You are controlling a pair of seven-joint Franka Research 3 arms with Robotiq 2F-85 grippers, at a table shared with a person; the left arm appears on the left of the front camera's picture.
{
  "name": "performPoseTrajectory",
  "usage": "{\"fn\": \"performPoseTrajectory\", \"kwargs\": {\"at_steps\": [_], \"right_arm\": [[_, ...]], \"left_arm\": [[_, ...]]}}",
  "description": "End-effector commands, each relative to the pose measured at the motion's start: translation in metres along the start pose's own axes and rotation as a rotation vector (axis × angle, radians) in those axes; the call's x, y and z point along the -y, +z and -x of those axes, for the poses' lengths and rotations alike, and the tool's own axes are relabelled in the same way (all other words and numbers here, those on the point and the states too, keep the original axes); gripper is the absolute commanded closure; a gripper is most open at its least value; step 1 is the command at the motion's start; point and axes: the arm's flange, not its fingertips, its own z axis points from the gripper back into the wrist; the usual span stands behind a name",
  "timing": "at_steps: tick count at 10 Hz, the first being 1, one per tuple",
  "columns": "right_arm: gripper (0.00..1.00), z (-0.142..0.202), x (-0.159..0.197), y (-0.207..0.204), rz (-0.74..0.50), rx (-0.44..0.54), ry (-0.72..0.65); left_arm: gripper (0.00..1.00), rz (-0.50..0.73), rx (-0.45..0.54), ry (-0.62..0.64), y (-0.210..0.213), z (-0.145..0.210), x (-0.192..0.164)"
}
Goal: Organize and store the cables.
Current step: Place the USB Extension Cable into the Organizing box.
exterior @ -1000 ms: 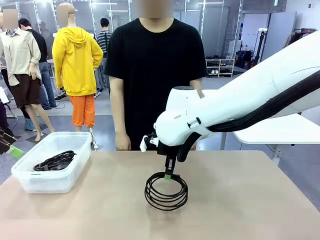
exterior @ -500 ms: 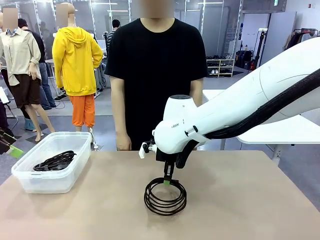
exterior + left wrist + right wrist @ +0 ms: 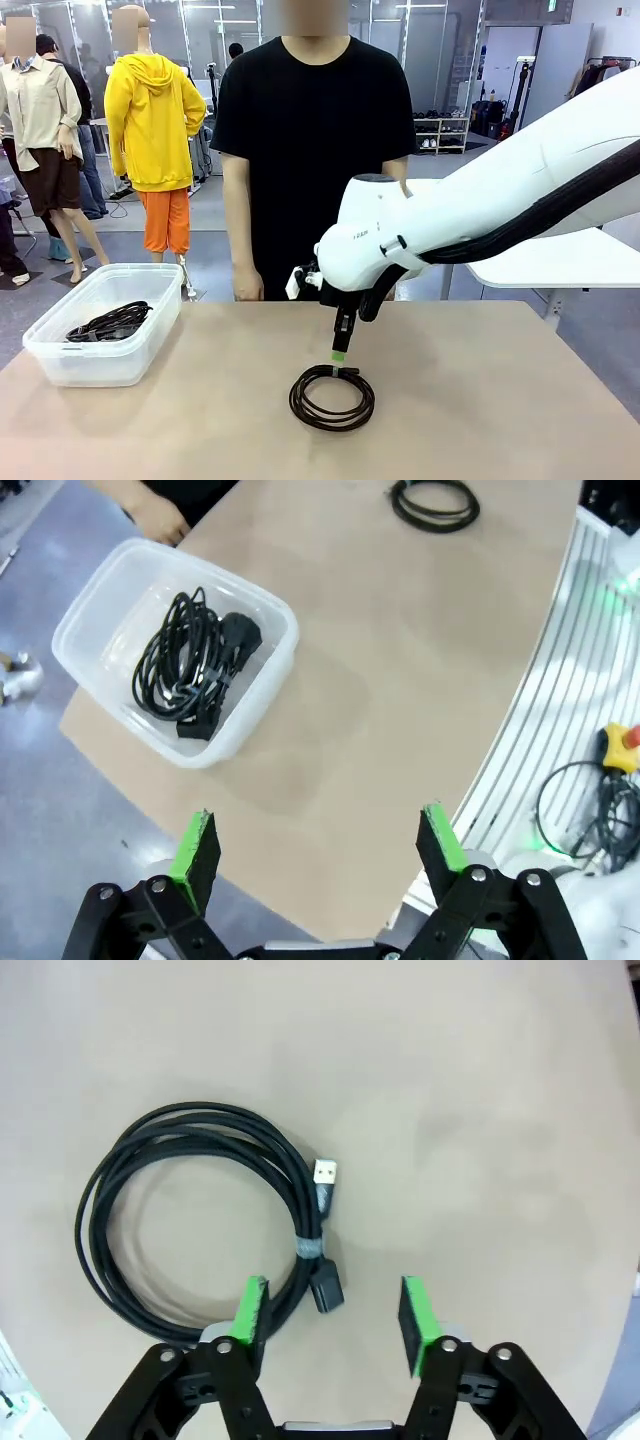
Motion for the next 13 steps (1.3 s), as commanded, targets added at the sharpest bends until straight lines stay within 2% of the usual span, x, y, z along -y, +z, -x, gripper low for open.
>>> {"fn": "performPoseTrajectory", "kwargs": {"at_steps": [1, 2, 3, 7, 10, 11, 13], "right_arm": [[0.0, 0.041, -0.006, 0.026, -0.01, 0.096, -0.037], [0.1, 0.063, -0.003, 0.04, -0.007, 0.136, -0.058], [0.01, 0.088, -0.005, 0.054, -0.01, 0.182, -0.076], [0.0, 0.227, -0.021, 0.098, 0.011, 0.398, -0.171], [0.0, 0.335, -0.043, 0.116, 0.043, 0.528, -0.256], [0.0, 0.367, -0.052, 0.119, 0.049, 0.556, -0.284], [0.0, 0.433, -0.07, 0.129, 0.065, 0.623, -0.321]], "left_arm": [[0.0, 0.077, -0.029, -0.094, -0.015, -0.029, -0.009], [0.0, 0.116, -0.04, -0.132, -0.018, -0.041, -0.011], [0.0, 0.148, -0.062, -0.177, -0.024, -0.059, -0.01], [0.0, 0.242, -0.179, -0.265, -0.075, -0.124, 0.002], [0.0, 0.263, -0.223, -0.281, -0.075, -0.125, 0.003], [0.0, 0.274, -0.254, -0.263, -0.158, -0.216, 0.043], [0.0, 0.289, -0.313, -0.311, -0.206, -0.257, 0.057]]}}
